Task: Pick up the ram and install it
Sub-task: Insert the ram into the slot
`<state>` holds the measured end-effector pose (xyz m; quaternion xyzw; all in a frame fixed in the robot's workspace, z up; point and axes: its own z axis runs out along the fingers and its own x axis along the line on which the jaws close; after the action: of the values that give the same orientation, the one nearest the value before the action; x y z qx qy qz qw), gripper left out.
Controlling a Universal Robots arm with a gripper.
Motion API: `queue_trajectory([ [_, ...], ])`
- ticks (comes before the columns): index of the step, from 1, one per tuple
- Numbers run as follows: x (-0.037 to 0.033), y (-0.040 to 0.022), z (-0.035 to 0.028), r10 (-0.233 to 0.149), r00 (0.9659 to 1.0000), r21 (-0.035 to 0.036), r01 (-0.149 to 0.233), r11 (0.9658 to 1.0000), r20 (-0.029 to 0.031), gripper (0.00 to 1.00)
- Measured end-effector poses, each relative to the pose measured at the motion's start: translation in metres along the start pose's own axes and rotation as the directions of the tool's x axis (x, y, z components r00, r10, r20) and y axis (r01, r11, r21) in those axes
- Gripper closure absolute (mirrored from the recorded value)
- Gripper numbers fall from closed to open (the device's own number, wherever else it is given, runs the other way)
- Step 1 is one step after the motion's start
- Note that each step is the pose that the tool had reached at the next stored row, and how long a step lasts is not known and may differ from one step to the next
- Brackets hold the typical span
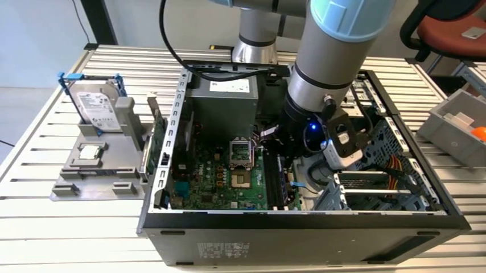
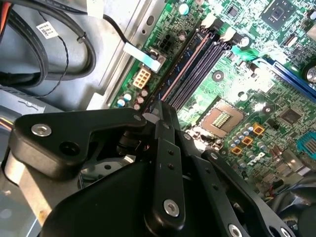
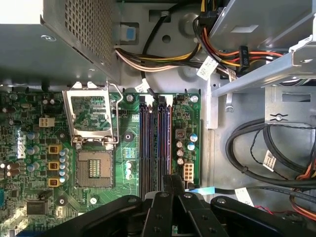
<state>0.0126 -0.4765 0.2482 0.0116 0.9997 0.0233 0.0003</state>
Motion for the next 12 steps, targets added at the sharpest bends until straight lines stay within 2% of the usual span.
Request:
queue_trajectory([
  [8,0.0,0.0,0.0008,-0.003,1.0,-0.0006,0.003,1.0,0.0,1.0],
  [12,0.0,0.0,0.001,-0.051,0.9987,-0.0008,0.051,0.9987,-0.0021,1.0],
])
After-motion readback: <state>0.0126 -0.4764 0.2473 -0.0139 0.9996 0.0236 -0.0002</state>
